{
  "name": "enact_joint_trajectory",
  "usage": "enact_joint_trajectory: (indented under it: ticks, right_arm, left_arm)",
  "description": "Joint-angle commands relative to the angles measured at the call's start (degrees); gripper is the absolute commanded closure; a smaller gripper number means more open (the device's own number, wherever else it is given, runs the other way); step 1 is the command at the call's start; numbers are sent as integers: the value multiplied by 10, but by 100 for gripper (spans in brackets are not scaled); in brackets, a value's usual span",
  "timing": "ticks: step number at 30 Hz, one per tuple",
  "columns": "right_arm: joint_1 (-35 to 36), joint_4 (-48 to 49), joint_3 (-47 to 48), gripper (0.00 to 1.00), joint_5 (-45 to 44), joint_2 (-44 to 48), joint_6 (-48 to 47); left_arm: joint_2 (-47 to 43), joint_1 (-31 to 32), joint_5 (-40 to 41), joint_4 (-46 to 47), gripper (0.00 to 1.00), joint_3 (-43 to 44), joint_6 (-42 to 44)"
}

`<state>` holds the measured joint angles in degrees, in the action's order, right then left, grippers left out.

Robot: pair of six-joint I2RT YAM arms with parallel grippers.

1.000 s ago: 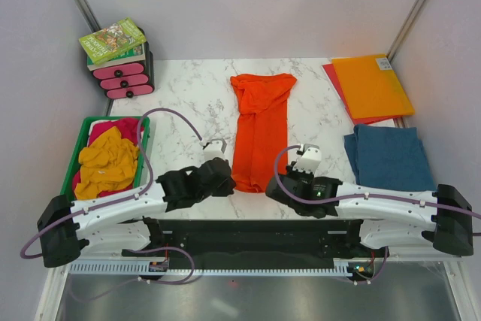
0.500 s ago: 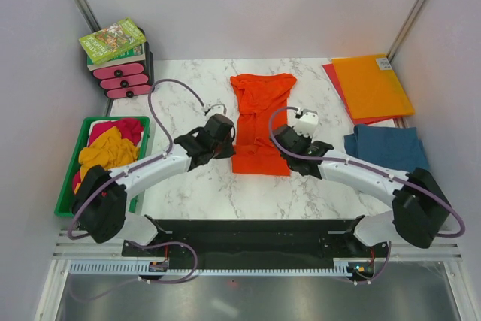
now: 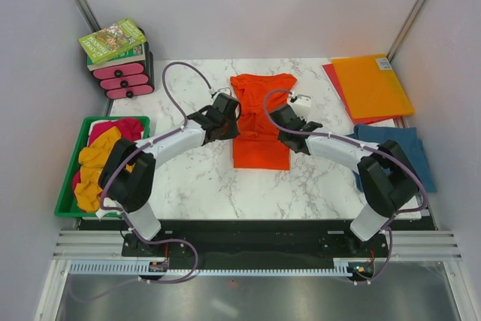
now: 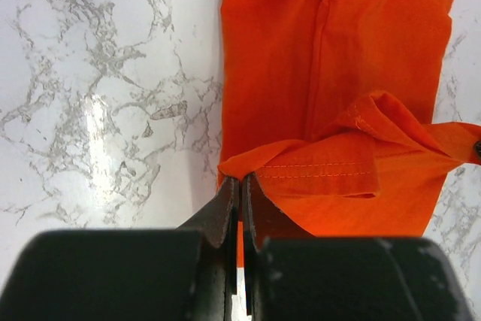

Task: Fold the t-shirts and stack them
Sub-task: Fold the tshirt

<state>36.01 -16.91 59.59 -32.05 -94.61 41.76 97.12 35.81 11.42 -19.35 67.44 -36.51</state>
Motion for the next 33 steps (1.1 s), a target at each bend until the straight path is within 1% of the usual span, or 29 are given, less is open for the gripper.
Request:
enact_joint_trajectory:
  ticks: [1,10,14,19,20,21,22,23,24,25,26,28,30,31,32,33]
  right_arm:
    - [-22,30,39,100,19,-22,-24]
    - [-46,43,84,100,41,-100,-33]
    - [-51,49,97,100,43,-120,-38]
    - [-52,59,111,100,37,-129,-49]
    - [-52,63,111,100,36,-125,-50]
    - [-52,65,111,100,38,-120,-55]
    - [-51,69,108,82,37,-103,-55]
    - [-49,72,103,74,34,-89,-55]
    - [-46,76,89,66,32,-75,-59]
    - [-44,79,83,50,24,-45,-61]
    - [-37,79,76,44,23,-31,-63]
    - [-29,76,59,37,27,3,-69]
    - [-17,73,38,39,37,19,-65]
    - [-16,73,31,54,48,30,-56]
    - [-9,74,24,63,61,34,-49]
    - [-7,76,11,76,65,36,-43]
  left_arm:
    - [32,-18,-7,-2,98,52,32]
    - [99,-36,-25,-11,98,120,41]
    - [132,-43,-27,-18,98,141,43]
    - [152,-52,-24,-22,98,161,49]
    - [153,-52,-24,-29,97,176,50]
    - [151,-52,-19,-33,93,184,52]
    - [146,-52,-13,-38,75,190,49]
    - [138,-52,-6,-39,66,190,45]
    - [112,-52,12,-38,59,186,42]
    - [101,-52,18,-38,48,182,36]
    - [89,-52,21,-37,44,176,36]
    - [61,-51,11,-38,40,168,36]
    - [44,-48,2,-38,40,142,26]
    - [27,-47,-5,-37,41,131,20]
    - [21,-46,-14,-35,43,105,14]
    - [15,-44,-31,-32,47,90,8]
